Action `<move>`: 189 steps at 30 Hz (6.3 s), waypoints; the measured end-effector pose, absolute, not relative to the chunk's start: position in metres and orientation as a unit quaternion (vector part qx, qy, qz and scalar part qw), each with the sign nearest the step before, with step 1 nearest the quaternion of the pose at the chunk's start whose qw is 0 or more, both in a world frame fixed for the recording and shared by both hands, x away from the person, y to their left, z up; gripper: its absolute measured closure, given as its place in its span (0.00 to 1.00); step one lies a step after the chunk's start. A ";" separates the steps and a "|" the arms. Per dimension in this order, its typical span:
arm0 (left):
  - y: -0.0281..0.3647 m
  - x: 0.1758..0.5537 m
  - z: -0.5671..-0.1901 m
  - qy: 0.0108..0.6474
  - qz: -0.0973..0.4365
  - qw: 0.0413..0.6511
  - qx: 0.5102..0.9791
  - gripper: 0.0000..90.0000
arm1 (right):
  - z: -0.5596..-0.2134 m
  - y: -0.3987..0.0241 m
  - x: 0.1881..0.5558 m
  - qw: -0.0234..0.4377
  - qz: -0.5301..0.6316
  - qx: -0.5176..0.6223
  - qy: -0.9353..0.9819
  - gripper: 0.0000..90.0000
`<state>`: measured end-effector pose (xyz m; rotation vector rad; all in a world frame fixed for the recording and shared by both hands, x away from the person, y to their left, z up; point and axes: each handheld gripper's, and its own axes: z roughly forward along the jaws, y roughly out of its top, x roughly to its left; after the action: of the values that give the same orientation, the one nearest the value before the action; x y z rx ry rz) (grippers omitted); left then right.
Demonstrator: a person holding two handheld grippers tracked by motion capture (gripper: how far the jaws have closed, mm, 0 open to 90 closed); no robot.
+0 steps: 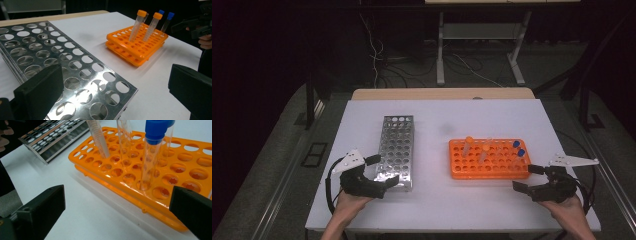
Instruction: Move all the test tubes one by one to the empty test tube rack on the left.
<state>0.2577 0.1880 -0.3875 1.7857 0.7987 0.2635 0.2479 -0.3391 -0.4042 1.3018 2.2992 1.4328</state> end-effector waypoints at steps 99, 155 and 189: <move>0.176 0.259 -0.376 0.322 0.083 0.550 0.766 0.00 | -0.314 -0.306 0.279 0.127 0.413 0.344 0.834 0.85; 0.104 0.327 -0.291 0.183 0.018 0.434 0.882 0.23 | -0.315 -0.154 0.319 0.026 0.398 0.192 0.897 0.85; 0.064 0.341 -0.289 0.107 -0.031 0.372 0.922 0.82 | -0.331 -0.121 0.320 0.017 0.398 0.163 0.903 0.84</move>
<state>0.3405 0.0638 -0.2888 2.3623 0.2732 -0.0797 0.3202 -0.1208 -0.3311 0.5070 2.8065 1.2360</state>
